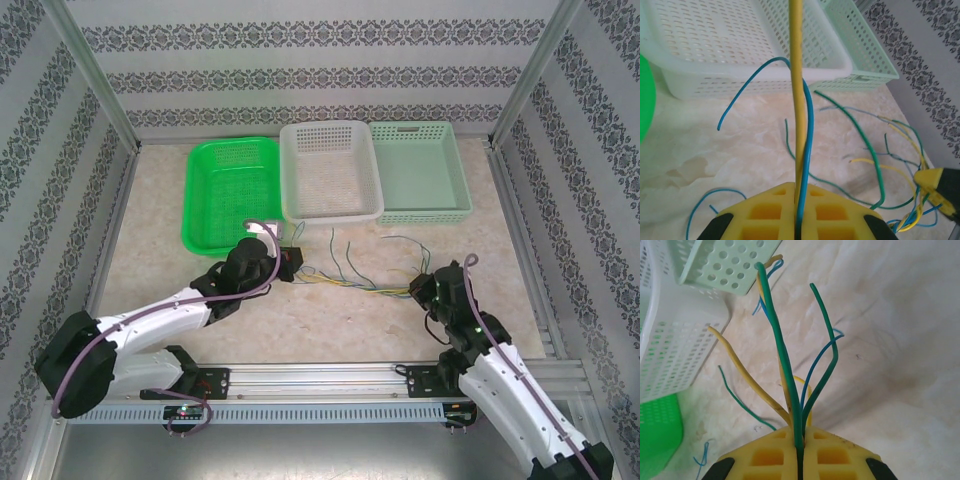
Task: Untangle the cables
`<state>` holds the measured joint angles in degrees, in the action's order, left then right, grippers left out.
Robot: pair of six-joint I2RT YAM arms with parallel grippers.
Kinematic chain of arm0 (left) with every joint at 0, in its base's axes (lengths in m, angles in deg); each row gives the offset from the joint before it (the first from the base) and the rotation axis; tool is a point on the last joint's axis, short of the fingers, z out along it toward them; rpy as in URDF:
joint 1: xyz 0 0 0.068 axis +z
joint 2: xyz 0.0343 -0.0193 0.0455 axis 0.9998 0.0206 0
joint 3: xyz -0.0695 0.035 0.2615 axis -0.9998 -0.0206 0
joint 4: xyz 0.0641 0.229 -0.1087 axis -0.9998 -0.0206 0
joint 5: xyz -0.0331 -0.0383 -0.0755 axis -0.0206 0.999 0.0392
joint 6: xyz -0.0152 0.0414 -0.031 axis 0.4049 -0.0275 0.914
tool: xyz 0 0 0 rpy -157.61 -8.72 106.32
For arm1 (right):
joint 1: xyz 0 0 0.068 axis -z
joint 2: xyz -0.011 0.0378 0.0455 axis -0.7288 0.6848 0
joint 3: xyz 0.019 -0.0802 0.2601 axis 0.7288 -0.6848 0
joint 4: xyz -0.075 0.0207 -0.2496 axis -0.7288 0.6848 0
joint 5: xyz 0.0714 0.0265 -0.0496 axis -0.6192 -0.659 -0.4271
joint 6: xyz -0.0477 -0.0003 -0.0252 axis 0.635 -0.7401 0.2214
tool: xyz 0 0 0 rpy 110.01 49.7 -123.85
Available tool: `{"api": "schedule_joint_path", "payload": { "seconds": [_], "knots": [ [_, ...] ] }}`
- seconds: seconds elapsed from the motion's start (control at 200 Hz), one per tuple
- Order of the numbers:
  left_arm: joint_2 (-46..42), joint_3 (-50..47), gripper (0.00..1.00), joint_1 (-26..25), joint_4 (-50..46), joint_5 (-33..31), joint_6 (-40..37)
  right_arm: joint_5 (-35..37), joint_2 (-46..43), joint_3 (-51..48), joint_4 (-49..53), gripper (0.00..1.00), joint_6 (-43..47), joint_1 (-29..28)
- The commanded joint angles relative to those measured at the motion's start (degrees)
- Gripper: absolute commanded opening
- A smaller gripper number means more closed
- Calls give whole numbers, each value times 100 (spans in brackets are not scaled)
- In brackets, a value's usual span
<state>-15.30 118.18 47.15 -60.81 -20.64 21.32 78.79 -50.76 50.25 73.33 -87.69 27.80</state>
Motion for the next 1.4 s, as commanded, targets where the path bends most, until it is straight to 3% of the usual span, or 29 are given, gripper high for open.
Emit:
{"api": "schedule_joint_path", "payload": {
  "seconds": [0.0, 0.06, 0.115, 0.175, 0.24, 0.345, 0.535, 0.699, 0.859, 0.949, 1.124, 1.394],
  "knots": [
    [-220, 173, 2, 7, -750, -169, -345, 530, 402, 407, 766, 1, 788, 102],
    [-243, 160, 4, 6, -924, -158, -370, 496, 610, 466, 782, 2, 817, 141],
    [-252, 151, 6, 9, -1056, -164, -366, 410, 770, 438, 688, 11, 771, 151],
    [-243, 115, 7, 1, -1105, -157, -363, 352, 924, 402, 621, 26, 734, 157],
    [-219, 66, 8, -2, -1059, -140, -353, 352, 1005, 423, 634, 53, 819, 153],
    [-133, 66, 9, -2, -907, -86, -337, 281, 964, 710, 692, 66, 1530, 153],
    [276, 309, 9, -2, -577, 157, -294, -230, 1229, 1652, 729, 64, 2788, -123],
    [538, 437, 10, -2, -349, 235, -94, -539, 2146, 1858, -109, 68, 3357, -1173],
    [528, 476, 12, 1, 47, 191, -295, -997, 2848, 1692, -1634, 72, 3658, -1901],
    [626, 746, 12, -1, -131, 395, -496, -1098, 3426, 1980, -1690, 75, 4015, -2180],
    [758, 825, 15, -2, -59, 511, -315, -1396, 4181, 2439, -2077, 76, 4416, -2656],
    [950, 902, 19, 6, -76, 476, -114, -1671, 4441, 2422, -2505, 77, 4514, -2948]
  ]
}}
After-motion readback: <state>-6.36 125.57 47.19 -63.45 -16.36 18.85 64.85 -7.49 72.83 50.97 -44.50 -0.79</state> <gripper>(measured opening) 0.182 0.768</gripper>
